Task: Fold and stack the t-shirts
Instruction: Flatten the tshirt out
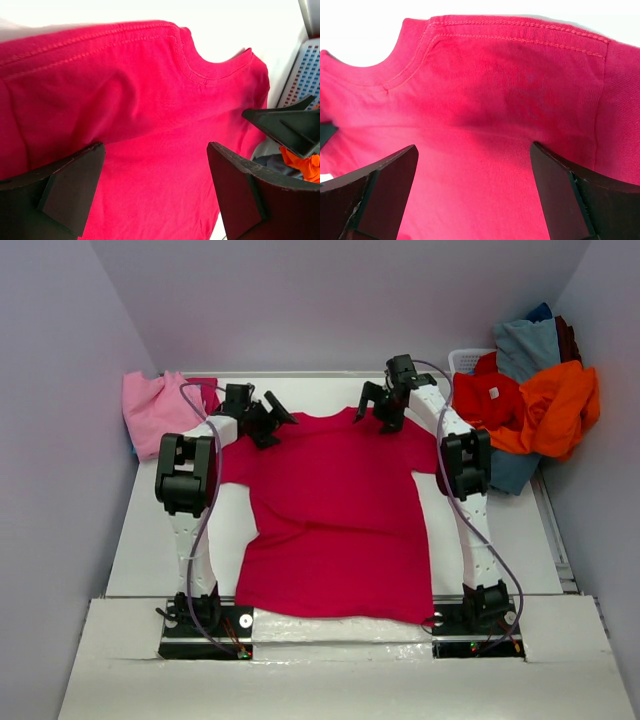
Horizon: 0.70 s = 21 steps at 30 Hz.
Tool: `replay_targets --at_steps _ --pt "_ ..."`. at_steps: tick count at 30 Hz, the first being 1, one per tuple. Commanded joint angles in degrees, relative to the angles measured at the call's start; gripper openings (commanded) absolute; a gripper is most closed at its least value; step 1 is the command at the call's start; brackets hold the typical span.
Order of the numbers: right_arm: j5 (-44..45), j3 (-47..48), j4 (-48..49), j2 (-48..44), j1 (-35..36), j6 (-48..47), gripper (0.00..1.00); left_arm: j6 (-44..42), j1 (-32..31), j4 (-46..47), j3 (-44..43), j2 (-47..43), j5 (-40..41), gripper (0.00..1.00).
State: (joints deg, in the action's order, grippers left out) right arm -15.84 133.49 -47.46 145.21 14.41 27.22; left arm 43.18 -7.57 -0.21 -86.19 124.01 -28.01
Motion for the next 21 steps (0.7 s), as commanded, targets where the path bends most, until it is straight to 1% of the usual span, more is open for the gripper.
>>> replay_targets --at_steps 1,6,9,10,12,15,17,21 --pt "-3.6 1.9 1.4 3.6 0.0 -0.3 1.00 -3.2 2.8 -5.1 -0.7 1.0 3.8 0.99" --pt "-3.1 3.9 1.6 4.5 0.0 -2.2 1.00 -4.4 2.8 -7.0 -5.6 4.0 1.7 0.99" --pt "-1.8 4.9 0.9 4.8 0.0 -2.4 1.00 -5.5 2.8 -9.4 -11.1 6.9 0.8 0.99" --pt "-1.1 4.8 0.7 4.7 0.0 -2.0 1.00 -6.2 2.8 -10.9 -13.7 7.5 0.4 0.99" --pt "0.4 4.1 0.4 4.2 -0.5 -0.4 1.00 -6.6 2.8 -12.9 -16.2 9.1 -0.5 0.99" --pt "0.0 1.9 0.7 3.2 -2.0 1.2 1.00 -7.4 2.8 -14.8 -21.5 11.2 -2.2 0.99" --pt "0.2 -0.2 1.1 2.5 -2.7 1.6 1.00 -8.3 2.8 -16.1 -23.9 12.3 -2.7 0.99" --pt "0.6 -0.7 0.9 2.1 -3.9 1.3 1.00 -9.3 3.4 -19.6 -30.5 15.7 -3.6 0.99"
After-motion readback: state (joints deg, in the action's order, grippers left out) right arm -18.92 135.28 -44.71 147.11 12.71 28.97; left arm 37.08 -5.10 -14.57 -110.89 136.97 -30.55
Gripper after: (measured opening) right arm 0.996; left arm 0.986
